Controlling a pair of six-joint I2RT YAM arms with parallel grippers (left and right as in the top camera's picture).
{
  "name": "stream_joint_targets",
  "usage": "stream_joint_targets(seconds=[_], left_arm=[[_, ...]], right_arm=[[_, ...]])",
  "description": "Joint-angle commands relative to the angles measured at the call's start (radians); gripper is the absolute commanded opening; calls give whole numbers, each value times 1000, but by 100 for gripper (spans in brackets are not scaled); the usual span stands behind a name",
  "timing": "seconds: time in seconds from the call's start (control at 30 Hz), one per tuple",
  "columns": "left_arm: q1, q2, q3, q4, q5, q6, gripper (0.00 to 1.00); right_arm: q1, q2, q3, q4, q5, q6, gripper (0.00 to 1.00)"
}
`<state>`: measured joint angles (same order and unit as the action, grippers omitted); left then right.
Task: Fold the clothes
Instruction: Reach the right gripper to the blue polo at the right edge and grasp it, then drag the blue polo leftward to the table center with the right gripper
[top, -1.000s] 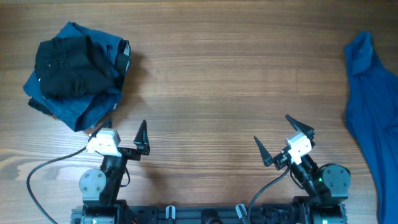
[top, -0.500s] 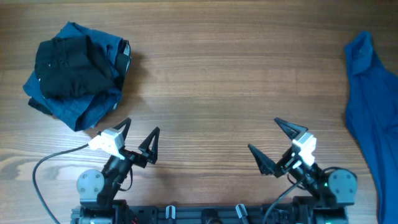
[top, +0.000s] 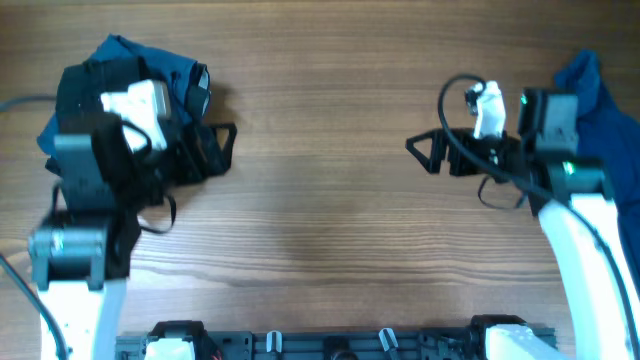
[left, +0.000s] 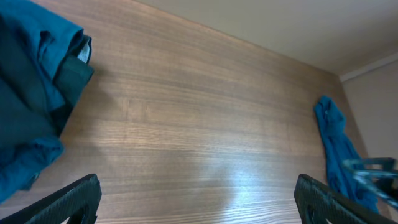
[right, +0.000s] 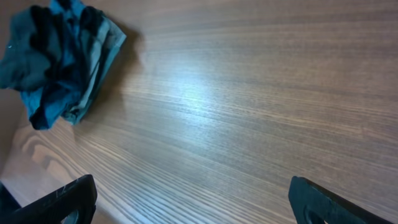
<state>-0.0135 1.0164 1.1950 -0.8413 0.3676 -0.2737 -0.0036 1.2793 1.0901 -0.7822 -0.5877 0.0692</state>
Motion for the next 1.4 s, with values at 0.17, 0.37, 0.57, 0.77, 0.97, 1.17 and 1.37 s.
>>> stream_joint_targets(seconds=[0.17, 0.37, 0.57, 0.77, 0.97, 1.17, 1.37], left_arm=[[-4, 130, 118, -94, 111, 34, 100], [-4, 130, 118, -145, 111, 35, 100], [-4, 130, 118, -149, 111, 34, 100], [-4, 130, 118, -160, 111, 34, 100], [-4, 130, 118, -158, 110, 34, 100], [-4, 130, 118, -159, 98, 34, 100], [-4, 130, 118, -163, 58, 34, 100]], right_arm=[[-177, 253, 51, -112, 754, 449, 96], [-486, 432, 51, 102, 715, 578, 80], [-549, 598, 51, 188, 776, 566, 79], [-531, 667, 51, 209, 637, 558, 4], [-358, 609, 51, 256, 242, 412, 4], [18, 595, 50, 328, 183, 376, 4], [294, 591, 51, 482, 152, 347, 7]])
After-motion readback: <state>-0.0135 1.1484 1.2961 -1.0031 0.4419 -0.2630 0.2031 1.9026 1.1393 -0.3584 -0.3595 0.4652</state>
